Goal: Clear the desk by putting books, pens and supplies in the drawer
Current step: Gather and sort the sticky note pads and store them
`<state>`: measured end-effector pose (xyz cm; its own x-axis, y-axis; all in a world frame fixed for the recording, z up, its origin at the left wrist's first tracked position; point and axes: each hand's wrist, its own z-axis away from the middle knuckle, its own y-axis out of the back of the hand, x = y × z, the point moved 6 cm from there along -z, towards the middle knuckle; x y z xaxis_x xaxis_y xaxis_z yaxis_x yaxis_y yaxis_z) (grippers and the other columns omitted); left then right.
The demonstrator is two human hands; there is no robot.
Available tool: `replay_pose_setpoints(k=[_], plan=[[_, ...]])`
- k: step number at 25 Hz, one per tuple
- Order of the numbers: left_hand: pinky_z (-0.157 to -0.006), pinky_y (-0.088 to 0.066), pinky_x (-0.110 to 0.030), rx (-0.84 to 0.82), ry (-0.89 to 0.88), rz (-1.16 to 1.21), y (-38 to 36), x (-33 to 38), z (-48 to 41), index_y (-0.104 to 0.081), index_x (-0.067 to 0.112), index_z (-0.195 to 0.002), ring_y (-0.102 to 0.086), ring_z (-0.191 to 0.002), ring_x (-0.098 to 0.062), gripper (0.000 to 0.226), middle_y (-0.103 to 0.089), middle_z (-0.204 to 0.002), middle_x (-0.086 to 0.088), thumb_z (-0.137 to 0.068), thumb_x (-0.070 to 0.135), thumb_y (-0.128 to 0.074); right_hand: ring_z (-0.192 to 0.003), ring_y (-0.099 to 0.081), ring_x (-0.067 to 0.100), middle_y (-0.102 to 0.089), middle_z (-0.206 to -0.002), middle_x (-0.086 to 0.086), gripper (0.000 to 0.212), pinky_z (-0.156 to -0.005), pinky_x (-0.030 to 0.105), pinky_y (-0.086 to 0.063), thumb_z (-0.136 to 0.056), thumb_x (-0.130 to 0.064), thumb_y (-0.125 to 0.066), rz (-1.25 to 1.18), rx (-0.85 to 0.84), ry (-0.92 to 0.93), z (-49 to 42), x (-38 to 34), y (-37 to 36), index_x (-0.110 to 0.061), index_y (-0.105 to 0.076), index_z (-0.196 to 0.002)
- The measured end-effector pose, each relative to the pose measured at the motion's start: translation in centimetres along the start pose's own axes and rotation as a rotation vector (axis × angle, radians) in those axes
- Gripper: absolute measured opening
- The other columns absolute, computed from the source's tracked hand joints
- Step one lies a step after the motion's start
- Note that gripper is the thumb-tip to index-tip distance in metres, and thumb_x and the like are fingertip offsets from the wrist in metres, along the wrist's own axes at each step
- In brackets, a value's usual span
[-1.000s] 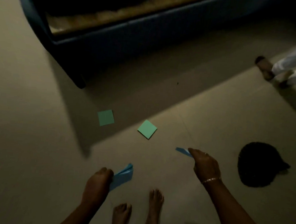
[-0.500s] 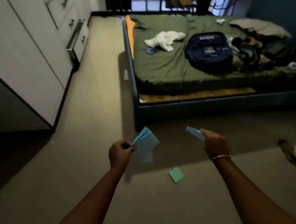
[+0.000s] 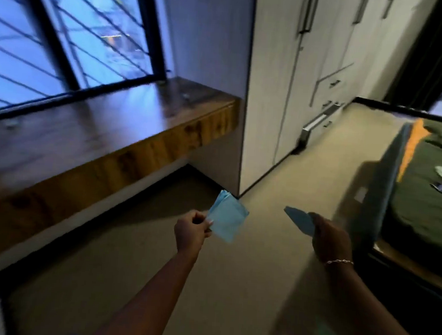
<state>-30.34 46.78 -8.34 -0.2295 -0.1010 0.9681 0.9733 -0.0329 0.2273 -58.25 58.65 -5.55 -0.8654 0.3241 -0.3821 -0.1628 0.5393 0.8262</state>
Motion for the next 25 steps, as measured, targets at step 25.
replay_pose_setpoints(k=[25], plan=[[-0.068, -0.053, -0.027, 1.065, 0.335, 0.459, 57.6, -9.8, -12.9, -0.052, 0.001, -0.116, -0.057, -0.075, -0.014, 0.03, -0.057, -0.11, -0.014, -0.087, 0.002, -0.059, -0.096, -0.062, 0.037, -0.066, -0.104, 0.019, 0.03, -0.088, 0.052, -0.05, -0.08, 0.007, -0.058, -0.856, -0.834, 0.071, -4.5, -67.3, -33.0, 0.003, -0.063, -0.109]])
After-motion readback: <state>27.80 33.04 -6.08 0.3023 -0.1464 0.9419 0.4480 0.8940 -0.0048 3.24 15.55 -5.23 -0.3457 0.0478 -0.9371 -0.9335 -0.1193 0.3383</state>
